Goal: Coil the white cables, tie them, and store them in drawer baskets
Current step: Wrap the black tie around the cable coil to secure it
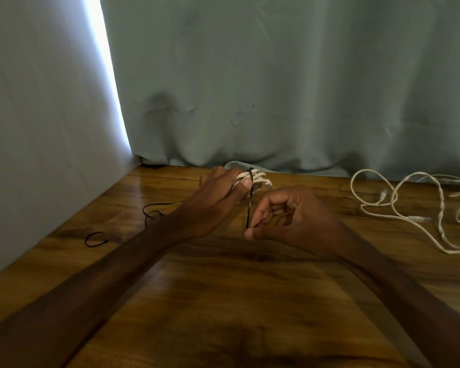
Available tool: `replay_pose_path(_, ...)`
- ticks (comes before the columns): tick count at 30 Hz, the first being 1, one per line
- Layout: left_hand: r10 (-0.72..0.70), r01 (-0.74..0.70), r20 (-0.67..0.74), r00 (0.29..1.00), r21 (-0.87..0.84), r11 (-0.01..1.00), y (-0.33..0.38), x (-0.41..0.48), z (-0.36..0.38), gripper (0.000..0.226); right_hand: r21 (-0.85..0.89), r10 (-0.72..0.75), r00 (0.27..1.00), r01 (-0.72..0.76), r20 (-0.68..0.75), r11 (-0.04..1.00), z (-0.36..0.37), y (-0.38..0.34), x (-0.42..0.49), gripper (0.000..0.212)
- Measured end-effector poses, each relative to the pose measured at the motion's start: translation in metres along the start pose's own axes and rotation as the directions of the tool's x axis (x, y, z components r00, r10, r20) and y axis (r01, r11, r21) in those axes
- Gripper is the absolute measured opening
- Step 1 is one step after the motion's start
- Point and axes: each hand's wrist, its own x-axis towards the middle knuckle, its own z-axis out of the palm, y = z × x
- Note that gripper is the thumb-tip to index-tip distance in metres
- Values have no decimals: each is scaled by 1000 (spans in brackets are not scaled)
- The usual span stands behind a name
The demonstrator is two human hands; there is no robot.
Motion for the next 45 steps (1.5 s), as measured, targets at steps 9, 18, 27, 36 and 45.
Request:
replay_pose_path(9, 139, -110, -58, 989, 344, 932, -5, 4, 4, 29, 327, 163, 960, -83, -226, 941, -17, -8, 6, 25)
replay_pose_path(18, 389, -320, 28, 921, 626, 712, -3, 7, 16, 40, -74, 182, 923, -219, -340, 973, -17, 0, 7, 14)
replay_pose_path(27, 359, -316, 78, 930, 669, 673, -2, 8, 18, 42, -78, 240, 930, -271, -277, 959, -24, -2, 6, 15)
replay_pose_path(36, 364, -307, 65, 929, 685, 660, -5, 7, 27, 47, -338, 141, 948, -237, -285, 911, -17, 5, 8, 5)
replay_pose_path(45, 76, -93, 63, 995, 358, 929, 3, 10, 19, 53, -471, -122, 914, -83, -387, 878, -4, 2, 6, 13)
